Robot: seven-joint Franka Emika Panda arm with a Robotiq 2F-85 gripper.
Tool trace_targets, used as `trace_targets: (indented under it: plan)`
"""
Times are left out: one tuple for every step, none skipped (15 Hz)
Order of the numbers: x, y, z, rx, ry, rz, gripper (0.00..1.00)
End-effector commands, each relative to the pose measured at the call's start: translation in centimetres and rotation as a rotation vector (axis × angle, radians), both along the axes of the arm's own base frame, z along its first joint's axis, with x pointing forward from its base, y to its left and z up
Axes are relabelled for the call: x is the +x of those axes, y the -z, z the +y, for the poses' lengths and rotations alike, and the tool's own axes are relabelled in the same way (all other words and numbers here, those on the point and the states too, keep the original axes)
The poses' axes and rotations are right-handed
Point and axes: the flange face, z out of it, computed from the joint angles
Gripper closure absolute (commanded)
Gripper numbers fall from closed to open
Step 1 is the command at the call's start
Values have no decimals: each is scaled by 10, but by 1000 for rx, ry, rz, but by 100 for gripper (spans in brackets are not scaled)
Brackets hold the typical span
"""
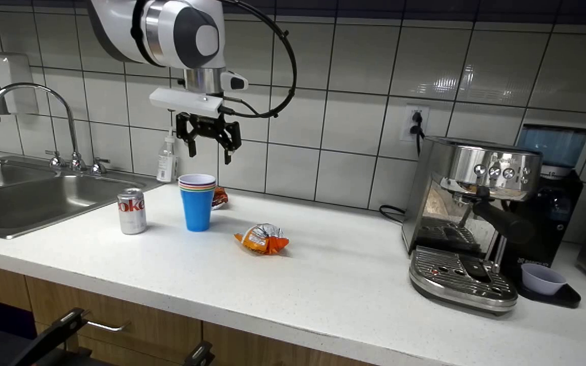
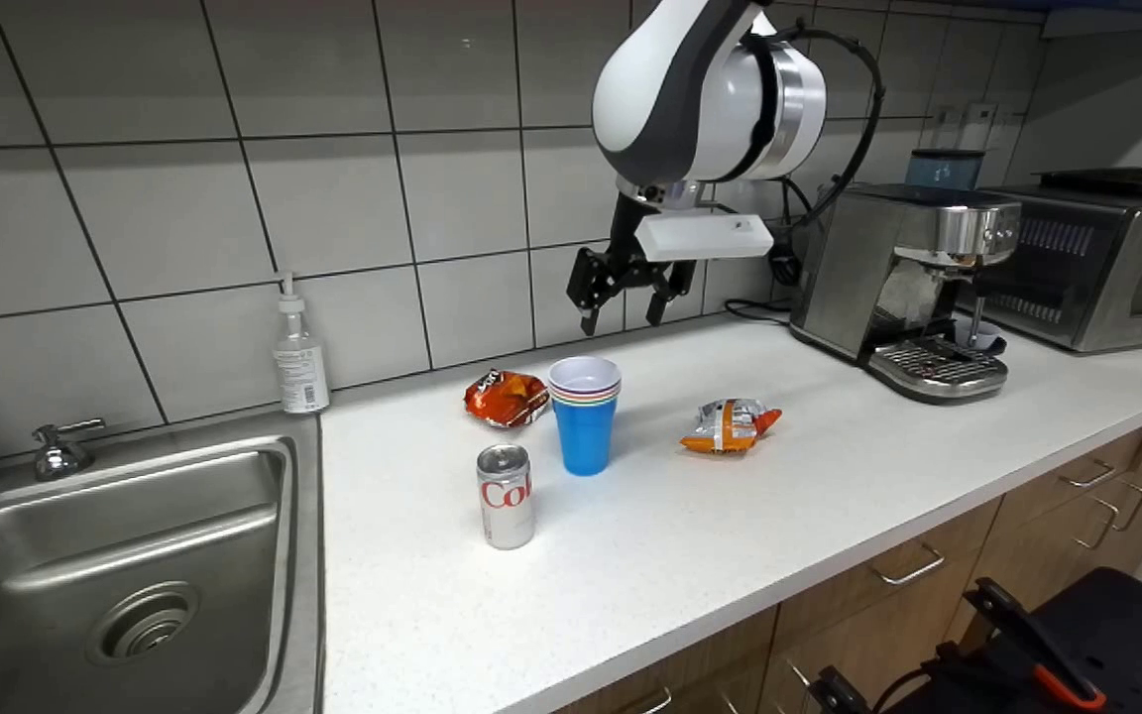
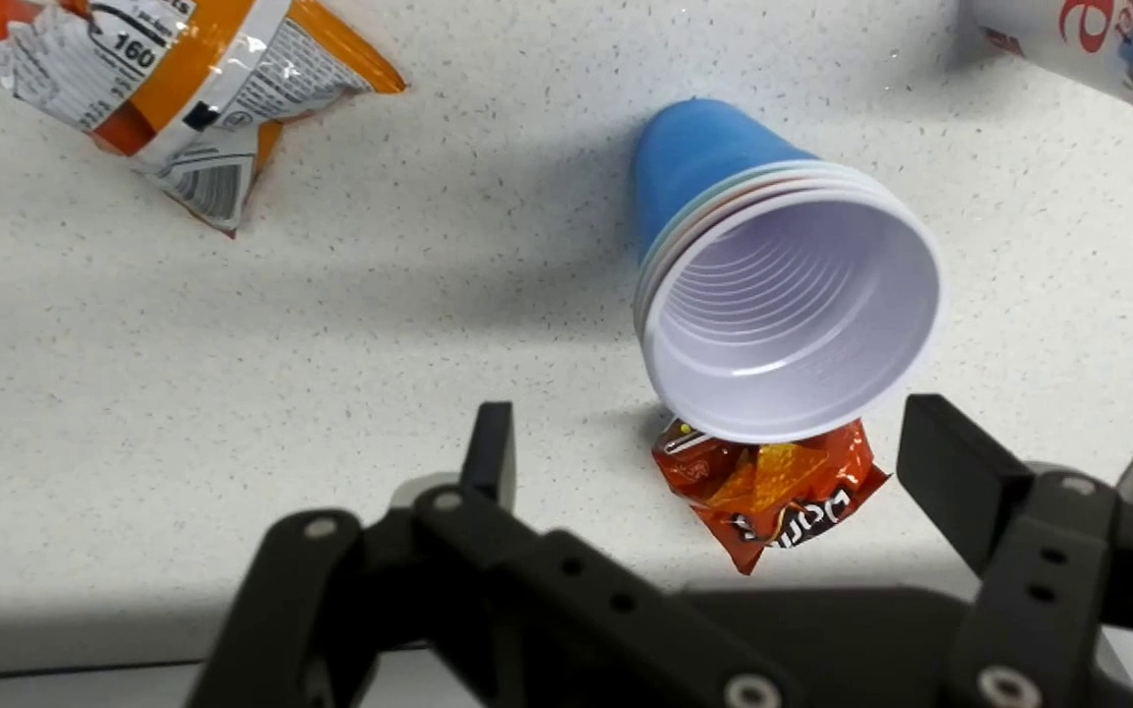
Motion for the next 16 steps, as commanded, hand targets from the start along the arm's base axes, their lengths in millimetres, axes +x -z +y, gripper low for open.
trace_targets:
  plan:
    - [-4, -6, -3, -54, -24, -33, 0]
    - [-5, -7, -4, -64, -34, -41, 0]
    - [-6, -8, -5, -71, -40, -47, 0]
    - [-8, -9, -6, -74, -43, -53, 0]
    - [-9, -10, -7, -76, -45, -58, 0]
    - [-11, -11, -7, -79, -44, -65, 0]
    - [-13, -11, -8, -80, -46, -69, 0]
    - [-15, -12, -9, -80, -44, -72, 0]
    - [-18, -12, -11, -80, -41, -75, 0]
    - [-21, -13, -12, -80, -39, -77, 0]
    - [-24, -13, -13, -80, -35, -79, 0]
    - [-28, -13, -14, -79, -32, -79, 0]
    - [-31, -13, -15, -79, -29, -79, 0]
    - [-35, -14, -16, -78, -25, -80, 0]
    - [-38, -14, -17, -77, -21, -79, 0]
    - [-41, -15, -17, -77, -18, -78, 0]
